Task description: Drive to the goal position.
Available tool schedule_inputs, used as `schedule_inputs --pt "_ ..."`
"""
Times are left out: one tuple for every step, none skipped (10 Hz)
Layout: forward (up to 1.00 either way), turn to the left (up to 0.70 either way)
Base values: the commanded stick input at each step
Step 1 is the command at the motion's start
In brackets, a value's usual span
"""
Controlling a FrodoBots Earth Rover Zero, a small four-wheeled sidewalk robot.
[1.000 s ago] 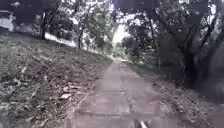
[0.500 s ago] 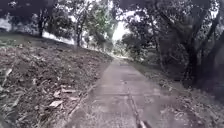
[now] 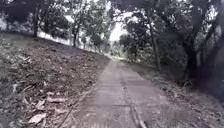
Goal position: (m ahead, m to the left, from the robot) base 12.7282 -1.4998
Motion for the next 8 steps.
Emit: schedule_inputs --pt "0.7 0.0" --pt "0.7 0.0" --pt "0.7 0.0" --pt "0.7 0.0" --pt "0.7 0.0" --pt "0.7 0.0" --pt "0.7 0.0" --pt "0.7 0.0"
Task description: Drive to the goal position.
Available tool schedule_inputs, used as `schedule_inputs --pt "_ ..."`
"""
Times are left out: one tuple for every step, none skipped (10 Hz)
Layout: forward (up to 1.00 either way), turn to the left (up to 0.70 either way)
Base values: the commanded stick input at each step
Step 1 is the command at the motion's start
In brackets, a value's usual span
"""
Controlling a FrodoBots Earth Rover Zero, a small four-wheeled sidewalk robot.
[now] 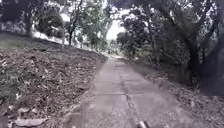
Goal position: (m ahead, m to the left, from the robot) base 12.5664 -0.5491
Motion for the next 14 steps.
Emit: schedule_inputs --pt "0.7 0.0" --pt "0.7 0.0" --pt "0.7 0.0" --pt "0.7 0.0" --pt "0.7 0.0" --pt "0.7 0.0" --pt "0.7 0.0" --pt "0.7 0.0" --pt "0.7 0.0" --pt "0.7 0.0" --pt "0.7 0.0" --pt "0.7 0.0" --pt "0.7 0.0" --pt "0.7 0.0"
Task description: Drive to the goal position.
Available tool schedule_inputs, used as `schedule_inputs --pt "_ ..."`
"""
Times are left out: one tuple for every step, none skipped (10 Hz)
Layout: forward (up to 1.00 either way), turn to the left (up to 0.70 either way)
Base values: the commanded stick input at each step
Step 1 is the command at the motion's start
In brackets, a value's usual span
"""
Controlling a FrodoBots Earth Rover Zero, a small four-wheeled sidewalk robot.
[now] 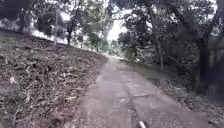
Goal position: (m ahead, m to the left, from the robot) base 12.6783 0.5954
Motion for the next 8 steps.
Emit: schedule_inputs --pt "0.7 0.0" --pt "0.7 0.0" --pt "0.7 -0.18" --pt "0.7 -0.31" --pt "0.7 -0.17" --pt "0.7 -0.03" --pt "0.7 0.0" --pt "0.7 0.0"
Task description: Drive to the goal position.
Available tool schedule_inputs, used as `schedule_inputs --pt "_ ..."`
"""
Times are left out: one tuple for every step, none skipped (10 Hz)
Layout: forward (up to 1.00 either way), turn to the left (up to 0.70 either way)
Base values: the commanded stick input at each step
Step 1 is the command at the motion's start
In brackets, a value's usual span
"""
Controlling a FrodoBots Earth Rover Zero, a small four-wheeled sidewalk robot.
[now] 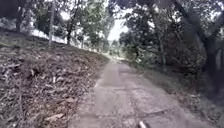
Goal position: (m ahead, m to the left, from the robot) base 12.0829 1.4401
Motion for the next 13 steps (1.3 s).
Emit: schedule_inputs --pt "0.7 0.0" --pt "0.7 0.0" --pt "0.7 0.0" --pt "0.7 0.0" --pt "0.7 0.0" --pt "0.7 0.0" --pt "0.7 0.0" --pt "0.7 0.0" --pt "0.7 0.0" --pt "0.7 0.0" --pt "0.7 0.0" --pt "0.7 0.0" --pt "0.7 -0.02"
